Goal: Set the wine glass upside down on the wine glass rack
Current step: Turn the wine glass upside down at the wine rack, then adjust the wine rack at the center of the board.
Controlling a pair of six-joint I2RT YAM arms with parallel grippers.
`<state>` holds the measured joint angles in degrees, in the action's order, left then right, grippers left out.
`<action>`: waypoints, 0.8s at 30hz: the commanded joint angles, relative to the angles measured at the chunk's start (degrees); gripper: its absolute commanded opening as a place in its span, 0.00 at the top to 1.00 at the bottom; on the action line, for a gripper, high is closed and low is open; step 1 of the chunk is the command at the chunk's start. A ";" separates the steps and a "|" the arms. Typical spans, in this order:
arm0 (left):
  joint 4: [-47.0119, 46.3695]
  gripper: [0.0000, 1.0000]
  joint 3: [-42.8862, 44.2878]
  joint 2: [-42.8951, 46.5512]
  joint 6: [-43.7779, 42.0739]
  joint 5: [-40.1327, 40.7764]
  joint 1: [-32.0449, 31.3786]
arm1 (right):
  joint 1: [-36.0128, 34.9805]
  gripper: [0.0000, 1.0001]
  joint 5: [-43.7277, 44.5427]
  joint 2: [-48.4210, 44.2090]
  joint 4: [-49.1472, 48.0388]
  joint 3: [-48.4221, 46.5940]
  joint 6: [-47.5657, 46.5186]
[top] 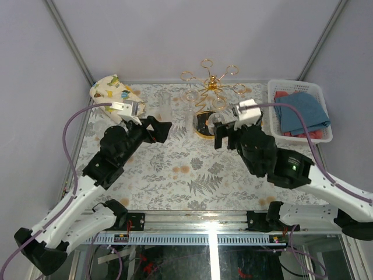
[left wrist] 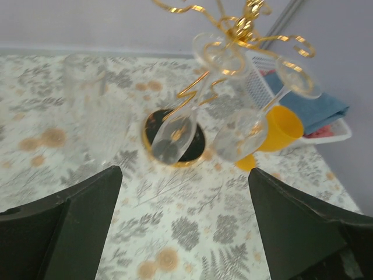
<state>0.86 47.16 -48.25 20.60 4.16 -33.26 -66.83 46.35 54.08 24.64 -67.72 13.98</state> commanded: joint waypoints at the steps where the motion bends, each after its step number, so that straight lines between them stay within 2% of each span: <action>1: 16.32 0.10 2.01 5.49 -5.06 6.05 0.23 | 4.89 0.04 3.02 8.48 3.34 -13.10 1.12; 5: 22.13 0.09 1.92 10.40 -5.39 7.70 0.18 | 14.90 0.04 -10.42 15.94 4.17 -21.97 3.19; 12: 27.80 0.06 0.44 16.09 -3.93 5.54 0.21 | 23.00 0.05 -16.29 29.68 0.35 -33.76 5.10; 19: 29.46 0.05 -2.20 18.04 -4.15 6.79 0.20 | 24.99 0.08 -10.77 39.57 -3.84 -40.41 6.93; 24: 29.55 0.05 -3.63 18.34 -4.24 6.88 0.21 | 25.61 0.09 -3.82 43.75 -5.40 -41.46 7.50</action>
<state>29.41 44.64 -30.57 17.19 10.48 -33.26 -42.15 35.70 96.53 23.73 -105.78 19.81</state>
